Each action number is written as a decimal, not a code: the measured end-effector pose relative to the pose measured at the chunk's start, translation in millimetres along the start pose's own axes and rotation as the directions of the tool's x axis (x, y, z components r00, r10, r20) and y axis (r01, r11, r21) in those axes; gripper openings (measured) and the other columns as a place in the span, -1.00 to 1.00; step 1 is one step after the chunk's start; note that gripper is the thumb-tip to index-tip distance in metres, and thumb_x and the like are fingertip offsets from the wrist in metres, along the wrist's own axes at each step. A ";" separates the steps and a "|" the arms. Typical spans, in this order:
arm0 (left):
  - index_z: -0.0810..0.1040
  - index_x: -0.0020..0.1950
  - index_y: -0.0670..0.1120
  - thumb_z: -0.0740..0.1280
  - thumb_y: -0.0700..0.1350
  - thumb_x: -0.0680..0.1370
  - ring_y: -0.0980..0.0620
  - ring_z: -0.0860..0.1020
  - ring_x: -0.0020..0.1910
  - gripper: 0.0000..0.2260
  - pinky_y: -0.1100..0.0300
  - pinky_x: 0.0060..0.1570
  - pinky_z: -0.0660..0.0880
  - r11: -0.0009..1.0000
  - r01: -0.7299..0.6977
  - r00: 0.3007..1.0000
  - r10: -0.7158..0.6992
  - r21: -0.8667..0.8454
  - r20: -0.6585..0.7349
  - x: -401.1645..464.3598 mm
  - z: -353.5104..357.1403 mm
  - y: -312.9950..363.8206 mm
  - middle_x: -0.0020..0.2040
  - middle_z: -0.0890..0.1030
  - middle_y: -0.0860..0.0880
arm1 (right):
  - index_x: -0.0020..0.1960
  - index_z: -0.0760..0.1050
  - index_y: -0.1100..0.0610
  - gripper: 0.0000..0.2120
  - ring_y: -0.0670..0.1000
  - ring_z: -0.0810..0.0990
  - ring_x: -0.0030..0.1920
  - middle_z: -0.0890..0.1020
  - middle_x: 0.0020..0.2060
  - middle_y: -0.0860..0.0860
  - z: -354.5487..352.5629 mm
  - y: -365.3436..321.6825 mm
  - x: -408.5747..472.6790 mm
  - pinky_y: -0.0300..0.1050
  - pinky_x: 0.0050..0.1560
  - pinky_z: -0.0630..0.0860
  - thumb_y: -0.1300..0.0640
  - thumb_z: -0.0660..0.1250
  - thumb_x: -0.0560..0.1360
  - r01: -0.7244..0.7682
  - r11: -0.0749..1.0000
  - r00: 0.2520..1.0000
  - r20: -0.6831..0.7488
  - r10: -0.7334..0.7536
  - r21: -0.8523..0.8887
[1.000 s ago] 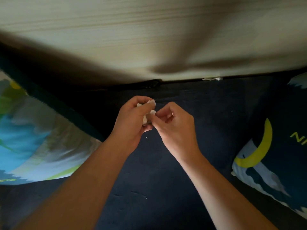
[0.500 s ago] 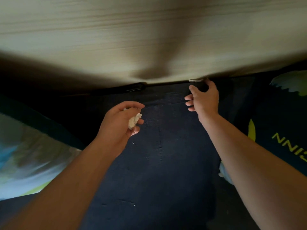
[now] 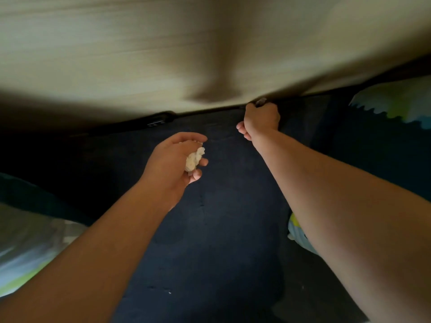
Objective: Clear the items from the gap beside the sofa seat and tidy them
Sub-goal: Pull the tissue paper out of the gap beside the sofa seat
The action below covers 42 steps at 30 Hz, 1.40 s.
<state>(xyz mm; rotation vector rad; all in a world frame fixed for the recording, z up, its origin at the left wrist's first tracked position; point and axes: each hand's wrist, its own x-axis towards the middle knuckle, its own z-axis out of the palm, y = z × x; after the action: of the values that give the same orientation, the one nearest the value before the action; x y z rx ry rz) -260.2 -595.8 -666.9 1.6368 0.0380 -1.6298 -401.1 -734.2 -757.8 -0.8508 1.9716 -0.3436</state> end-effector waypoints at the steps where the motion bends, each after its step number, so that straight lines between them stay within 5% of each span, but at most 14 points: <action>1: 0.72 -0.19 -0.04 0.30 -0.31 0.56 0.05 0.58 -0.40 -0.73 0.23 -0.51 0.38 1.000 0.001 1.000 -0.001 -0.003 0.000 -1.2 -0.1 -1.9 -0.29 0.63 -0.01 | -0.22 0.35 0.09 -0.75 -0.06 0.50 -0.72 0.61 -0.51 0.13 -1.5 0.0 0.1 -0.32 -0.66 0.37 0.16 0.18 0.63 -0.003 1.000 1.000 0.002 0.003 -0.001; 5: 0.71 -0.19 -0.05 0.30 -0.32 0.56 0.05 0.58 -0.40 -0.73 0.23 -0.50 0.38 1.000 0.008 1.000 -0.008 0.019 0.006 -13.9 -1.2 -7.3 -0.27 0.62 -0.03 | -0.11 0.50 0.16 -0.75 -0.11 0.46 -0.72 0.59 -0.50 0.07 -11.3 -1.9 -9.9 -0.33 -0.66 0.34 0.13 0.16 0.68 -0.014 1.000 0.999 0.052 0.013 0.025; 7: 0.71 -0.20 -0.05 0.30 -0.32 0.56 0.05 0.58 -0.40 -0.72 0.22 -0.49 0.39 0.999 0.016 1.000 -0.017 0.036 0.020 -24.9 -2.3 -7.3 -0.28 0.63 -0.02 | -0.19 0.49 0.12 -0.72 -0.12 0.39 -0.67 0.50 -0.52 0.00 -26.0 -7.9 -22.5 -0.33 -0.66 0.28 0.15 0.17 0.67 -0.097 0.962 0.987 0.148 0.061 0.255; 9: 0.69 -0.23 -0.06 0.28 -0.34 0.56 0.07 0.57 -0.41 -0.71 0.24 -0.49 0.39 0.999 0.024 0.999 -0.026 0.040 0.046 -32.8 -4.2 -8.0 -0.31 0.63 -0.01 | -0.29 0.42 0.10 -0.72 -0.14 0.29 -0.64 0.40 -0.57 -0.07 -46.4 -13.9 -41.7 -0.32 -0.67 0.21 0.25 0.17 0.59 -0.276 0.751 0.945 0.310 0.100 0.600; 11: 0.68 -0.23 -0.08 0.28 -0.34 0.56 0.08 0.56 -0.42 -0.72 0.25 -0.49 0.38 0.998 0.031 0.998 -0.034 0.047 0.053 -44.1 -5.7 -10.1 -0.31 0.62 -0.02 | -0.31 0.40 0.10 -0.72 -0.15 0.25 -0.67 0.36 -0.61 -0.10 -69.0 -8.3 -72.1 -0.30 -0.68 0.19 0.32 0.16 0.54 -0.356 0.568 0.920 0.385 0.074 0.742; 17: 0.70 -0.19 -0.07 0.28 -0.33 0.57 0.08 0.57 -0.40 -0.73 0.24 -0.48 0.40 0.995 0.014 0.994 -0.025 0.103 0.104 -87.0 -0.5 -13.3 -0.27 0.62 -0.04 | -0.36 0.37 0.09 -0.65 -0.14 0.24 -0.64 0.32 -0.59 -0.08 -116.2 41.6 -169.3 -0.28 -0.61 0.16 0.33 0.21 0.57 -0.366 0.546 0.924 0.362 0.120 0.753; 23: 0.65 -0.07 -0.14 0.35 -0.26 0.53 0.06 0.56 -0.40 -0.91 0.25 -0.49 0.42 0.993 0.083 0.981 -0.097 0.089 0.167 -138.8 25.6 -34.7 -0.28 0.62 -0.04 | -0.25 0.48 0.09 -0.82 -0.13 0.31 -0.55 0.42 -0.51 -0.07 -156.1 79.2 -244.5 -0.26 -0.52 0.27 0.19 0.29 0.54 -0.252 0.616 0.963 0.254 0.086 0.746; 26: 0.63 -0.04 -0.18 0.38 -0.17 0.49 0.03 0.55 -0.37 -0.89 0.26 -0.48 0.40 0.977 0.210 0.942 -0.209 0.024 0.261 -174.3 42.5 -52.9 -0.23 0.60 -0.07 | -0.16 0.60 0.14 -0.79 -0.11 0.46 -0.49 0.52 -0.44 -0.02 -188.7 97.5 -281.1 -0.24 -0.48 0.44 0.15 0.26 0.59 -0.322 0.441 0.938 0.347 0.025 0.838; 29: 0.67 -0.07 -0.21 0.32 -0.08 0.52 -0.02 0.58 -0.31 -0.78 0.23 -0.47 0.43 0.954 0.294 0.907 -0.256 -0.067 0.335 -199.9 53.8 -72.7 -0.20 0.60 -0.10 | -0.33 0.66 0.11 -0.57 -0.08 0.49 -0.43 0.54 -0.41 0.01 -219.1 122.3 -303.8 -0.24 -0.43 0.49 0.13 0.21 0.64 -0.364 0.297 0.917 0.395 -0.052 0.883; 31: 0.69 -0.07 -0.20 0.33 -0.05 0.51 -0.06 0.60 -0.26 -0.76 0.21 -0.46 0.45 0.951 0.305 0.894 -0.263 -0.061 0.361 -211.6 63.6 -85.0 -0.17 0.62 -0.11 | -0.33 0.67 0.10 -0.57 -0.09 0.50 -0.44 0.55 -0.42 0.01 -235.8 138.9 -313.8 -0.24 -0.42 0.50 0.13 0.20 0.63 -0.346 0.334 0.922 0.384 -0.053 0.877; 35: 0.68 -0.04 -0.18 0.44 -0.06 0.36 -0.06 0.64 -0.22 -0.74 0.20 -0.38 0.48 0.957 0.287 0.873 -0.282 0.049 0.398 -227.6 83.7 -116.2 -0.13 0.63 -0.10 | 0.01 0.55 0.16 -0.84 -0.08 0.56 -0.42 0.63 -0.37 0.03 -258.8 173.8 -324.6 -0.20 -0.37 0.54 0.12 0.22 0.63 -0.298 0.470 0.934 0.355 -0.035 0.831; 42: 0.68 0.05 -0.21 0.39 -0.05 0.38 -0.05 0.63 -0.20 -0.67 0.16 -0.27 0.45 0.940 0.310 0.839 -0.340 0.142 0.425 -261.9 122.0 -181.2 -0.05 0.67 -0.16 | -0.05 0.69 0.05 -0.80 -0.08 0.59 -0.32 0.67 -0.29 0.04 -308.4 229.5 -342.7 -0.22 -0.25 0.57 0.19 0.28 0.60 -0.189 0.519 0.956 0.277 -0.096 0.834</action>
<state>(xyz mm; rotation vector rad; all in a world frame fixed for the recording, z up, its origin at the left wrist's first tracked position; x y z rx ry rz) -502.4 -408.7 -516.5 1.3150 0.0283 -2.2632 -646.5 -363.7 -497.6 -0.1532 1.2583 -1.0069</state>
